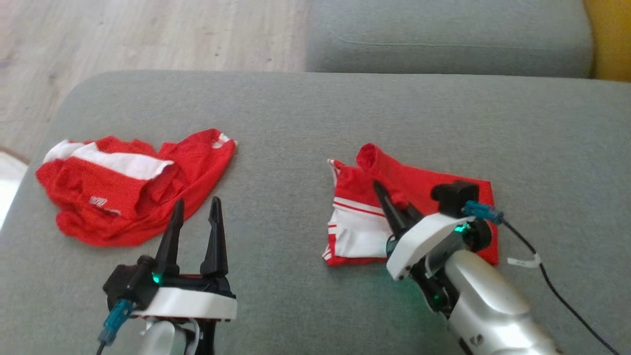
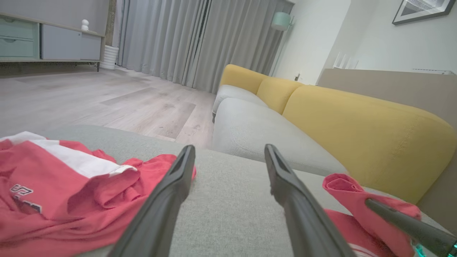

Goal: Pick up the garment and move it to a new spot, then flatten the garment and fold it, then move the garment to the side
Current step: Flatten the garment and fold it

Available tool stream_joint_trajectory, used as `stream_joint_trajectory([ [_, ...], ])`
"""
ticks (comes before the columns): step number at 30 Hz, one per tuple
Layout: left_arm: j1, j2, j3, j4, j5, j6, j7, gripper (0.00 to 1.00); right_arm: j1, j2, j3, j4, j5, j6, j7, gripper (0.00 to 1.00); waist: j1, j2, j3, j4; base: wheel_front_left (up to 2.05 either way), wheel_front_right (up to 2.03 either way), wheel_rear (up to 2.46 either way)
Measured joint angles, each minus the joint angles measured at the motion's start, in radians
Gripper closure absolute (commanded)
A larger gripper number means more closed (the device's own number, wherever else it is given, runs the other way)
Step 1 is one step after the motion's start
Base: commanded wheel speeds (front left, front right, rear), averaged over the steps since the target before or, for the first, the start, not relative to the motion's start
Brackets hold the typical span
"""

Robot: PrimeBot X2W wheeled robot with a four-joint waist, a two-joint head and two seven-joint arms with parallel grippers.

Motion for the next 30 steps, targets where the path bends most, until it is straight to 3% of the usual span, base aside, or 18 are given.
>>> stream_joint_trajectory([
  [7, 0.0, 0.0, -0.007, 0.002, 0.0, 0.0, 0.0, 0.0, 0.008, -0.002, 0.095, 0.016, 0.04, 0.0, 0.002, 1.0, 0.0001, 0.0, 0.019, 0.044, 0.0, 0.0, 0.0],
  [8, 0.0, 0.0, -0.007, 0.002, 0.0, 0.0, 0.0, 0.0, 0.008, -0.002, 0.113, 0.014, 0.056, 0.0, 0.009, 0.75, 0.0001, 0.0, 0.023, 0.046, 0.0, 0.0, 0.0],
  [9, 0.0, 0.0, -0.006, 0.003, 0.0, 0.001, 0.0, 0.0, 0.008, -0.002, 0.13, 0.009, 0.078, 0.0, 0.009, 0.0, 0.0002, 0.0, 0.027, 0.046, 0.0, 0.0, 0.0],
  [17, 0.0, 0.0, -0.004, 0.036, -0.016, 0.0, 0.0, 0.0, 0.005, -0.003, 0.249, -0.015, 0.174, 0.0, -0.027, 0.0, 0.0001, 0.0, 0.024, 0.001, 0.0, 0.0, 0.0],
  [21, -0.001, 0.0, 0.01, 0.015, -0.017, 0.001, 0.0, 0.0, -0.021, -0.002, 0.238, -0.003, 0.147, 0.0, -0.084, 0.0, 0.0001, 0.0, 0.023, -0.047, 0.0, 0.0, 0.0],
  [25, -0.002, 0.0, 0.024, -0.02, -0.017, 0.001, 0.0, 0.0, -0.072, -0.002, 0.09, 0.029, 0.007, 0.0, -0.1, 0.0, 0.0001, 0.0, 0.024, -0.101, 0.0, 0.0, 0.0],
  [30, -0.003, 0.0, 0.044, -0.061, -0.016, 0.001, 0.0, 0.0, -0.028, -0.026, -0.216, -0.094, -0.27, 0.0, -0.101, 0.0, 0.0001, 0.0, 0.029, -0.161, 0.0, 0.0, 0.0],
])
